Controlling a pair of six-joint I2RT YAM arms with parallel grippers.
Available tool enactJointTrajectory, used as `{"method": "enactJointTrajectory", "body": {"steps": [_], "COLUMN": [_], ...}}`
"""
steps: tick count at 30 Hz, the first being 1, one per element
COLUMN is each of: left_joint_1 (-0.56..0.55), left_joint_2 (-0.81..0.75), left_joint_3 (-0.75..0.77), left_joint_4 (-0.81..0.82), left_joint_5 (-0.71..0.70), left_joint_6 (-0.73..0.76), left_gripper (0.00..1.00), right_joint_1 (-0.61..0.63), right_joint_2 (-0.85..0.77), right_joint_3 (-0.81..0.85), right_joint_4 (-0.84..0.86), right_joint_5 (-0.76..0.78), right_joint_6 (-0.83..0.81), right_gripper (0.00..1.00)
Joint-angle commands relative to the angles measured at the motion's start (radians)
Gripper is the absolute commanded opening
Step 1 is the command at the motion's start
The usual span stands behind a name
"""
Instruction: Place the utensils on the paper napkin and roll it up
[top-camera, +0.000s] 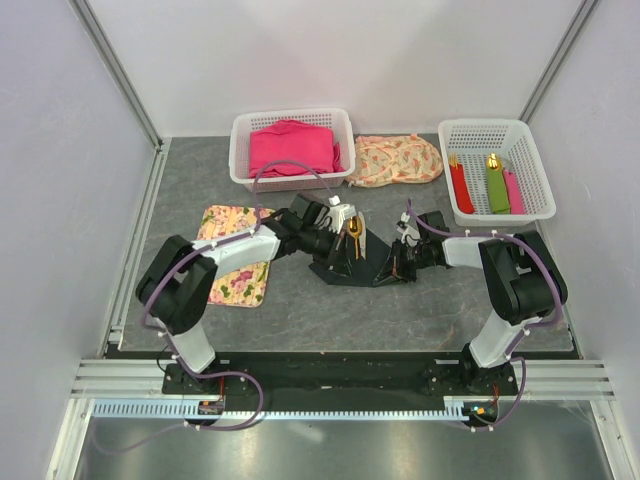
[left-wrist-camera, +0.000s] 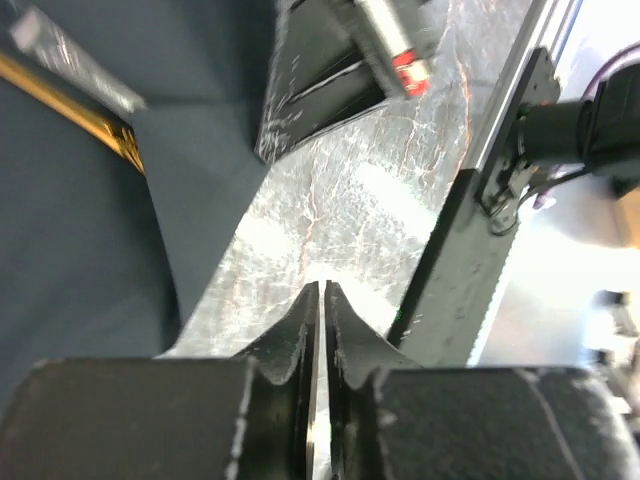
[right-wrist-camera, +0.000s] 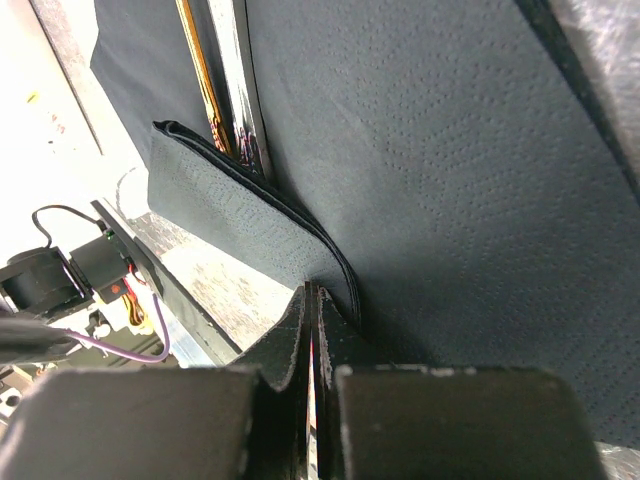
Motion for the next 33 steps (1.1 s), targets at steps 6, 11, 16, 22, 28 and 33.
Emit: {"method": "enactJointTrajectory", "body": {"steps": [6, 11, 16, 22, 28, 33], "left_joint_1": [-0.001, -0.001, 0.000, 0.017, 0.038, 0.048], "left_joint_2": [0.150, 0.199, 0.232, 0.232, 0.215, 0.203], "left_joint_3": [-0.019, -0.013, -0.011, -0.034, -0.065, -0.048], "left_joint_4": [0.203, 0.203, 0.191, 0.144, 0.116, 0.035], "left_joint_5": [0.012, -0.053, -0.096, -0.142, -0.159, -0.192], "left_joint_6": [-0.381, -0.400, -0.389, -0.372, -0.363, -0.347], "left_gripper": [0.04, 0.02, 0.02, 0.02, 0.02, 0.02], "right_joint_1": [0.005, 0.006, 0.005, 0.006, 0.006, 0.006], "right_joint_2": [0.014, 0.013, 0.007, 0.008, 0.014, 0.013], "right_joint_3": [0.017, 0.022, 0.022, 0.022, 0.025, 0.028], "right_joint_4": [-0.002, -0.004, -0.008, -0.011, -0.014, -0.017], "right_joint_5": [0.034, 0.030, 0.030, 0.032, 0.041, 0.043], "right_joint_6": [-0.022, -0.016, -0.018, -0.021, -0.024, -0.028], "right_gripper": [0.00, 0.00, 0.00, 0.00, 0.00, 0.00]}}
